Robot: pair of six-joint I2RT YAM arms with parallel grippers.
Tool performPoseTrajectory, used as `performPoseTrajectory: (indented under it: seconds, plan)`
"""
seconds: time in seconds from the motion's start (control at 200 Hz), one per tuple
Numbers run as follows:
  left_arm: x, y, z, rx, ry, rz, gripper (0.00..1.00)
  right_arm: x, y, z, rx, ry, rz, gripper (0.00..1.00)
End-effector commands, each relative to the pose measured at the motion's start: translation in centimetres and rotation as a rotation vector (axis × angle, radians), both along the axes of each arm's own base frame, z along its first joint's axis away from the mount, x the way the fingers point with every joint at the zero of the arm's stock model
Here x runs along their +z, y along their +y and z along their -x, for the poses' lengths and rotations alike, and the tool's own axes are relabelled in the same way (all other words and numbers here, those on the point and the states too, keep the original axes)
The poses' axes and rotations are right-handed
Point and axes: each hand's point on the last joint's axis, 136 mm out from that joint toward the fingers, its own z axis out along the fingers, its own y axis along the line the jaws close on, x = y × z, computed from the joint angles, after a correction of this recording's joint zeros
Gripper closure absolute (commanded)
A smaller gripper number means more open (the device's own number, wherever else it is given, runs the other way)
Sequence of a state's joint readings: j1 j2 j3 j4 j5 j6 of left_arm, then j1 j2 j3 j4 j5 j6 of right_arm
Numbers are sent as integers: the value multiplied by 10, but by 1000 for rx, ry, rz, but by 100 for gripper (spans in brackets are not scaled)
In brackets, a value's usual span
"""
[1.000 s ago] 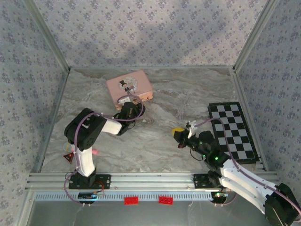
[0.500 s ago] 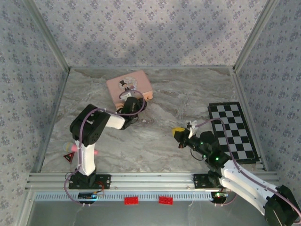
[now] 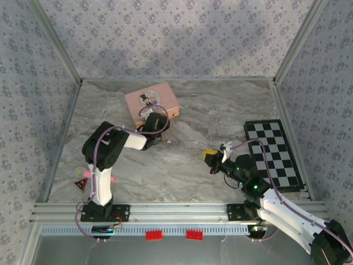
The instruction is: Unlock the padlock with the key
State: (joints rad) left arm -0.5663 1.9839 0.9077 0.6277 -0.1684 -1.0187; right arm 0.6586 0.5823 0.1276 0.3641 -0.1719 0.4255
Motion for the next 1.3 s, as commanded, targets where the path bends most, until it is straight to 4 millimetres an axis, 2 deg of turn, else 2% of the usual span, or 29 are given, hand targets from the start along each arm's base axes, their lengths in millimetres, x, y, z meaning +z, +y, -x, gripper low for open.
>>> performPoseTrajectory:
  seconds: [0.0, 0.17, 0.37, 0.485, 0.585, 0.695, 0.969, 1.124, 1.294]
  plan:
    - [-8, 14, 7, 14, 24, 11, 71, -6, -2, 1, -2, 12, 13, 100]
    - [-7, 25, 9, 9, 5, -8, 73, -4, -3, -1, -13, 11, 9, 100]
    - [-10, -2, -4, -82, 5, 37, 69, -3, -3, -1, -17, 21, 14, 100]
    - [-19, -6, -8, -76, 46, 30, 67, -5, -4, -1, -20, 34, 10, 100]
    - [-25, -4, -10, -71, 74, 15, 67, -5, -4, -1, -21, 42, 2, 100]
    - [-26, 2, -7, -62, 82, 4, 74, -4, -4, -1, -27, 48, -7, 100]
    - [-7, 12, 5, -88, 44, -55, 78, -1, -6, -5, -49, 43, -7, 100]
    - [-7, 30, 11, -45, 36, -76, 78, 2, -4, -7, -42, 45, -13, 100]
    - [-4, 15, 6, -104, 17, -31, 77, -2, -2, -8, -42, 62, -11, 100]
